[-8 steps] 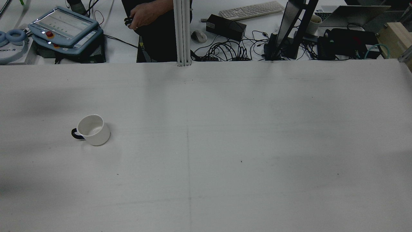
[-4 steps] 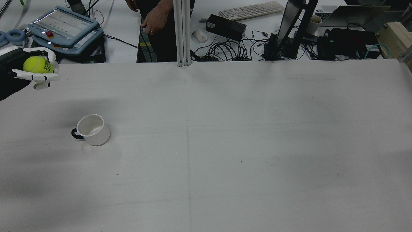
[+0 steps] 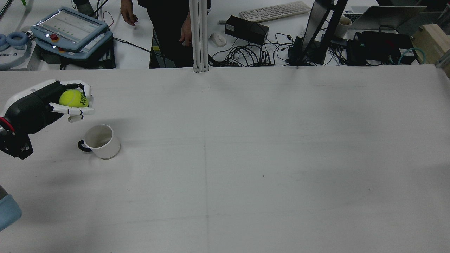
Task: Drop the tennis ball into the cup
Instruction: 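Carry the yellow tennis ball in the left hand over the white mug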
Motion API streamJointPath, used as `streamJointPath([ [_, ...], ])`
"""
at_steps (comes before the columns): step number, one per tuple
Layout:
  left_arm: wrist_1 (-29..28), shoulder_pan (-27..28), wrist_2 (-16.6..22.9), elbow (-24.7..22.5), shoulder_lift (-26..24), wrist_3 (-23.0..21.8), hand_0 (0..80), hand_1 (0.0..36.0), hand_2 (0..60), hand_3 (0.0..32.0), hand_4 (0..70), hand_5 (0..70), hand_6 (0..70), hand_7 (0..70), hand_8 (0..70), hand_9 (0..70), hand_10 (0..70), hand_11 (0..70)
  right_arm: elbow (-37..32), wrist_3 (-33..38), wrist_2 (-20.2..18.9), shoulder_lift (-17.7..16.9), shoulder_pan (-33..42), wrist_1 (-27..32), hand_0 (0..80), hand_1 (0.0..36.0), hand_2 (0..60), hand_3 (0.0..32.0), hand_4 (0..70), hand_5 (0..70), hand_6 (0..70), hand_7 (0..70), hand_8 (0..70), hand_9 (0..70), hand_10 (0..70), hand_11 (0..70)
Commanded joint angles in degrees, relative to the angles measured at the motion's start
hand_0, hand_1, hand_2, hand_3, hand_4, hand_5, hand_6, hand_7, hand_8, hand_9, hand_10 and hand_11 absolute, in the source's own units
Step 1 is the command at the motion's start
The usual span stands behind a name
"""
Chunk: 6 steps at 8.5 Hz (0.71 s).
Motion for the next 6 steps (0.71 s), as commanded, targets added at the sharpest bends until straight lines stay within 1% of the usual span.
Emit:
streamJointPath([
  [1,-0.2,1.4,-1.2,0.1,0.5,-0.2,59.9,36.0,60.0,0.0,70.0,69.3,70.0,70.0,70.0,70.0,61.6,70.0,0.0,0.0,0.0,0.0,0.0,0.0,0.0,0.0,0.0,0.0,0.0,0.0,0.0,0.0,0.0,0.0,0.0,0.0],
  [2,-0.8,1.4,-1.1,0.0,0.7,-0.2,59.9,36.0,60.0,0.0,70.0,70.0,70.0,70.0,70.0,70.0,61.2,70.0,0.0,0.0,0.0,0.0,0.0,0.0,0.0,0.0,0.0,0.0,0.0,0.0,0.0,0.0,0.0,0.0,0.0,0.0],
  [3,-3.2,1.3,-0.6,0.0,0.8,-0.4,60.1,36.0,60.0,0.0,69.3,56.2,70.0,70.0,70.0,70.0,53.2,70.0,0.0,0.0,0.0,0.0,0.0,0.0,0.0,0.0,0.0,0.0,0.0,0.0,0.0,0.0,0.0,0.0,0.0,0.0],
  [4,-3.6,1.3,-0.6,-0.3,0.8,-1.0,78.1,36.0,60.0,0.0,38.0,70.0,69.2,70.0,50.7,65.5,31.6,48.0,0.0,0.0,0.0,0.0,0.0,0.0,0.0,0.0,0.0,0.0,0.0,0.0,0.0,0.0,0.0,0.0,0.0,0.0],
  [5,-4.7,1.3,-0.6,-0.4,1.8,-1.1,80.0,36.0,60.0,0.0,21.2,55.1,11.1,42.5,16.8,29.7,14.4,24.6,0.0,0.0,0.0,0.0,0.0,0.0,0.0,0.0,0.0,0.0,0.0,0.0,0.0,0.0,0.0,0.0,0.0,0.0],
  [6,-5.3,1.2,-0.6,-0.7,2.5,-1.2,73.2,36.0,60.0,0.0,13.8,33.9,28.6,20.5,12.9,15.0,8.9,16.7,0.0,0.0,0.0,0.0,0.0,0.0,0.0,0.0,0.0,0.0,0.0,0.0,0.0,0.0,0.0,0.0,0.0,0.0],
])
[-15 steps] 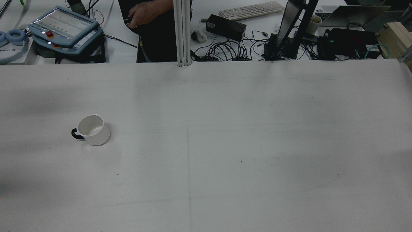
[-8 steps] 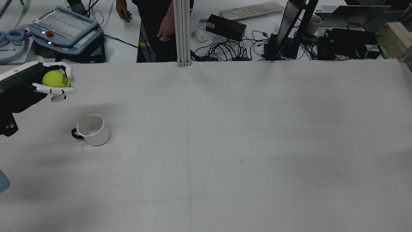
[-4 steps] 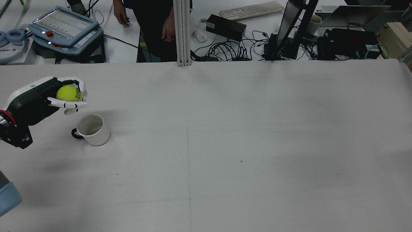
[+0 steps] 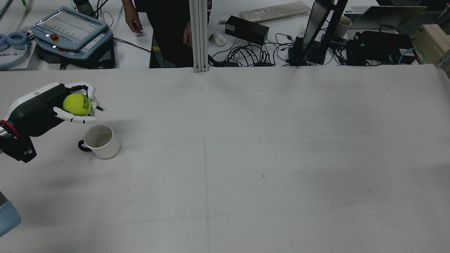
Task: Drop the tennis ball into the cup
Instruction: 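Open the left hand fingers to release the ball into the mug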
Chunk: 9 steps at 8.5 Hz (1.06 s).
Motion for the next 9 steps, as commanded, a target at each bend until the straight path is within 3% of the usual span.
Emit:
streamJointPath([
  [1,-1.8,-0.3,0.1,-0.7,1.4,-0.4,73.2,36.0,60.0,0.0,13.8,33.9,28.6,20.5,12.9,15.0,8.9,16.7,0.0,0.0,0.1,0.0,0.0,0.0,0.0,0.0,0.0,0.0,0.0,0.0,0.0,0.0,0.0,0.0,0.0,0.0],
  [2,-1.8,-0.3,0.1,-0.7,1.4,-0.4,59.7,36.0,60.0,0.0,0.0,38.4,10.8,11.1,3.5,5.2,4.2,9.8,0.0,0.0,0.0,0.0,0.0,0.0,0.0,0.0,0.0,0.0,0.0,0.0,0.0,0.0,0.0,0.0,0.0,0.0],
  [3,-1.9,-0.3,0.1,-0.7,1.5,-0.4,57.7,36.0,60.0,4.2,0.0,27.8,3.2,9.7,0.7,3.0,3.2,8.3,0.0,0.0,0.0,0.0,0.0,0.0,0.0,0.0,0.0,0.0,0.0,0.0,0.0,0.0,0.0,0.0,0.0,0.0],
  [4,-2.2,-0.3,0.1,-0.8,2.0,-0.4,56.9,36.0,60.0,5.2,0.0,39.7,18.1,7.1,3.1,1.9,2.6,7.3,0.0,0.0,0.0,0.0,0.0,0.0,0.0,0.0,0.0,0.0,0.0,0.0,0.0,0.0,0.0,0.0,0.0,0.0],
  [5,-2.3,-0.4,0.1,-0.9,2.2,-0.5,57.1,36.0,60.0,5.8,0.0,38.2,10.4,8.2,1.5,1.6,2.3,6.9,0.0,0.0,0.0,0.0,0.0,0.0,0.0,0.0,0.0,0.0,0.0,0.0,0.0,0.0,0.0,0.0,0.0,0.0],
  [6,-2.3,-0.3,0.1,-1.2,2.5,-0.5,56.9,36.0,60.0,8.2,0.0,21.6,17.7,7.2,3.0,1.1,2.1,6.7,0.0,0.0,0.0,0.0,0.0,0.0,0.0,0.0,0.0,0.0,0.0,0.0,0.0,0.0,0.0,0.0,0.0,0.0],
  [7,-2.3,-0.3,0.1,-1.1,2.6,-0.5,56.8,36.0,60.0,6.2,0.0,45.8,9.6,8.3,1.5,0.9,2.0,6.5,0.0,0.0,0.0,0.0,0.0,0.0,0.0,0.0,0.0,0.0,0.0,0.0,0.0,0.0,0.0,0.0,0.0,0.0],
  [8,-2.5,-0.3,0.1,-1.1,2.9,-0.5,56.5,36.0,60.0,5.0,0.0,55.8,32.8,5.8,6.0,0.4,1.9,6.3,0.0,0.0,0.0,0.0,0.0,0.0,0.0,0.0,0.0,0.0,0.0,0.0,0.0,0.0,0.0,0.0,0.0,0.0],
  [9,-2.6,-0.4,0.1,-1.2,3.1,-0.5,56.7,36.0,60.0,6.4,0.0,45.3,1.8,9.0,0.0,0.4,1.7,6.2,0.0,0.0,0.0,0.0,0.0,0.0,0.0,0.0,0.0,0.0,0.0,0.0,0.0,0.0,0.0,0.0,0.0,0.0],
])
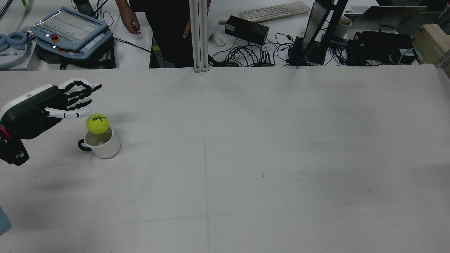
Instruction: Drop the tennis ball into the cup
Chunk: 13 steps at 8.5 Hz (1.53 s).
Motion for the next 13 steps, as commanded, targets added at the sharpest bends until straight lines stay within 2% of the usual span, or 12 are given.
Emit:
streamJointPath([
  [1,-0.2,-0.1,0.0,-0.6,0.6,0.0,56.6,36.0,60.0,8.2,0.0,35.3,17.5,6.9,3.0,0.2,1.7,6.1,0.0,0.0,0.0,0.0,0.0,0.0,0.0,0.0,0.0,0.0,0.0,0.0,0.0,0.0,0.0,0.0,0.0,0.0],
  [2,0.0,-0.2,0.2,-2.0,0.8,0.0,56.6,36.0,60.0,8.2,0.0,26.4,1.2,9.1,0.0,0.4,1.6,6.0,0.0,0.0,0.0,0.0,0.0,0.0,0.0,0.0,0.0,0.0,0.0,0.0,0.0,0.0,0.0,0.0,0.0,0.0],
  [4,3.9,-5.2,1.4,-8.2,0.8,0.2,57.2,36.0,60.0,9.8,0.0,10.1,9.0,8.8,1.5,0.5,1.6,6.0,0.0,0.0,0.0,0.0,0.0,0.0,0.0,0.0,0.0,0.0,0.0,0.0,0.0,0.0,0.0,0.0,0.0,0.0],
  [5,6.5,-8.0,2.4,-11.8,0.4,0.2,57.7,36.0,60.0,6.4,0.0,45.0,1.0,10.5,0.0,0.7,1.7,6.3,0.0,0.0,0.0,0.0,0.0,0.0,0.0,0.0,0.0,0.0,0.0,0.0,0.0,0.0,0.0,0.0,0.0,0.0],
  [6,8.5,-8.2,2.9,-14.0,0.0,0.2,58.1,36.0,60.0,13.6,0.0,18.8,2.0,10.7,0.0,0.7,2.7,7.8,0.0,0.0,0.0,0.0,0.0,0.0,0.0,0.0,0.0,0.0,0.0,0.0,0.0,0.0,0.0,0.0,0.0,0.0],
  [7,8.8,-8.2,2.9,-14.0,-0.1,0.2,57.6,36.0,60.0,11.4,0.0,47.8,10.2,11.4,1.5,1.0,4.3,10.0,0.0,0.0,0.0,0.0,0.0,0.0,0.0,0.0,0.0,0.0,0.0,0.0,0.0,0.0,0.0,0.0,0.0,0.0],
  [8,9.1,-8.2,2.9,-14.1,-0.1,0.1,57.6,36.0,60.0,10.6,0.0,50.3,25.1,12.8,4.5,1.8,5.4,11.7,0.0,0.0,0.0,-0.1,0.0,0.0,0.0,0.0,0.0,0.0,0.0,0.0,0.0,0.0,0.0,0.0,0.0,0.0],
  [9,9.2,-8.2,2.9,-14.1,0.0,0.1,57.9,36.0,60.0,12.2,0.0,29.7,11.3,16.8,1.5,2.7,5.8,12.3,0.0,0.0,0.0,0.0,0.0,0.0,0.0,0.0,0.0,0.0,0.0,0.0,0.0,0.0,0.0,0.0,0.0,0.0],
  [10,9.2,-8.2,2.9,-14.1,0.0,0.1,57.4,36.0,60.0,7.8,0.0,49.3,27.3,14.9,4.5,2.8,6.3,12.8,0.0,0.0,0.0,0.0,0.0,0.0,0.0,0.0,0.0,0.0,0.0,0.0,0.0,0.0,0.0,0.0,0.0,0.0],
  [11,9.3,-8.2,2.9,-14.1,0.0,0.1,57.6,36.0,60.0,5.8,0.0,56.8,12.3,17.8,1.5,3.3,6.4,13.0,0.0,0.0,0.0,0.0,0.0,0.0,0.0,0.0,0.0,0.0,0.0,0.0,0.0,0.0,0.0,0.0,0.0,0.0],
  [12,9.3,-8.2,3.3,-13.8,0.0,0.2,57.8,36.0,60.0,8.0,0.0,37.1,2.8,19.9,0.0,3.7,6.4,13.0,0.0,0.0,0.0,0.0,0.0,0.0,0.0,0.0,0.0,0.0,0.0,0.0,0.0,0.0,0.0,0.0,0.0,0.0],
  [13,9.3,-8.2,3.4,-13.7,0.0,0.2,57.8,36.0,60.0,5.6,0.0,56.5,11.8,17.7,1.5,3.3,6.5,13.1,0.0,0.0,0.0,0.0,0.0,0.0,0.0,0.0,0.0,0.0,0.0,0.0,0.0,0.0,0.0,0.0,0.0,0.0],
])
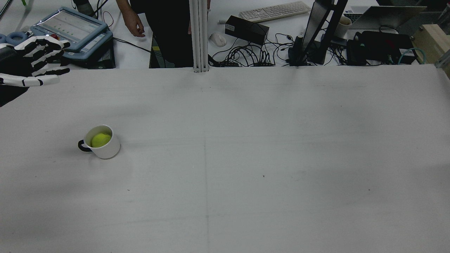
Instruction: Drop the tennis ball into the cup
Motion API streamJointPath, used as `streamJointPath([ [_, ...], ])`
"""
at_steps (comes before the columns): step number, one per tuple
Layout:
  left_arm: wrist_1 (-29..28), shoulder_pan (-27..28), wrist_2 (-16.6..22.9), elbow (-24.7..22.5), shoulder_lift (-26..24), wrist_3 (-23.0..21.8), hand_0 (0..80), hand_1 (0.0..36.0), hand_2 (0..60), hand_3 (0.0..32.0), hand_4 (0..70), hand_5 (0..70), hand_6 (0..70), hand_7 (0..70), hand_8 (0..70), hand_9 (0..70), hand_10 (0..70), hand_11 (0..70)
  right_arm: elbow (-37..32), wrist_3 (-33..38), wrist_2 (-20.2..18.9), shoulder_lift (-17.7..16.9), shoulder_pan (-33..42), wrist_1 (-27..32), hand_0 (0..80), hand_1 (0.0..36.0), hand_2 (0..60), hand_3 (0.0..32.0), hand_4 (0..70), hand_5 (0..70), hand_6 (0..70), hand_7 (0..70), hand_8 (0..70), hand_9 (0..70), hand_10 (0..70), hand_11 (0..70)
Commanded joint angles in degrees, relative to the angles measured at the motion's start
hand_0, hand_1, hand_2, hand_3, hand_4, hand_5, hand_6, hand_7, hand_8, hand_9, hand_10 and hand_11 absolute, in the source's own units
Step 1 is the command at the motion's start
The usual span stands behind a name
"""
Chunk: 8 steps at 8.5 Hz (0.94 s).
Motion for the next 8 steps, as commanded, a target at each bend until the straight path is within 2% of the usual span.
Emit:
streamJointPath([
  [1,0.1,0.0,0.4,0.3,0.1,0.1,58.0,36.0,60.0,8.4,0.0,28.2,19.4,16.4,3.0,3.1,6.6,13.2,0.0,0.0,0.0,0.0,0.0,0.0,0.0,0.0,0.0,0.0,0.0,0.0,0.0,0.0,0.0,0.0,0.0,0.0],
  [2,0.1,0.0,0.4,0.2,0.0,0.1,58.1,36.0,60.0,5.8,0.0,47.9,12.0,17.6,1.5,3.3,6.6,13.2,0.0,0.0,0.0,0.0,0.0,0.0,0.0,0.0,0.0,0.0,0.0,0.0,0.0,0.0,0.0,0.0,0.0,0.0],
  [3,0.1,-0.1,0.4,0.2,0.0,0.1,58.5,36.0,60.0,7.4,0.0,27.3,10.4,17.4,1.5,3.2,6.4,13.1,0.0,0.0,0.0,0.0,0.0,0.0,0.0,0.0,0.0,0.0,0.0,0.0,0.0,0.0,0.0,0.0,0.0,0.0],
  [4,0.1,-0.1,0.4,0.2,0.0,0.1,58.3,36.0,60.0,6.6,0.0,37.5,19.7,14.1,3.0,2.5,6.4,13.0,0.0,0.0,0.0,0.0,0.0,0.0,0.0,0.0,0.0,0.0,0.0,0.0,0.0,0.0,0.0,0.0,0.0,0.0],
  [5,0.1,-0.1,0.4,0.3,0.0,0.1,58.6,36.0,60.0,5.0,0.0,55.1,18.5,13.0,3.0,1.6,6.1,12.6,0.0,0.0,0.0,0.0,0.0,0.0,0.0,0.0,0.0,0.0,0.0,0.0,0.0,0.0,0.0,0.0,0.0,0.0],
  [6,0.1,-0.1,0.4,0.3,0.0,0.1,58.7,36.0,60.0,7.2,0.0,38.7,18.7,11.2,3.0,1.1,5.8,12.2,0.0,0.0,0.0,0.0,0.0,0.0,0.0,0.0,0.0,0.0,0.0,0.0,0.0,0.0,0.0,0.0,0.0,0.0],
  [7,0.1,-0.1,0.4,0.3,0.0,0.1,58.8,36.0,60.0,8.6,0.0,30.4,17.1,12.9,3.0,1.4,5.9,12.4,0.0,0.0,0.0,0.0,0.0,0.0,0.0,0.0,0.0,0.0,0.0,0.0,0.0,0.0,0.0,0.0,0.0,0.0],
  [8,0.0,-0.1,0.4,0.3,0.0,0.1,58.6,36.0,60.0,8.6,0.0,30.1,18.8,12.0,3.0,1.2,5.9,12.4,0.0,0.0,0.1,0.0,0.0,0.0,0.0,0.0,0.0,0.0,0.0,0.0,0.0,0.0,0.0,0.0,0.0,0.0],
])
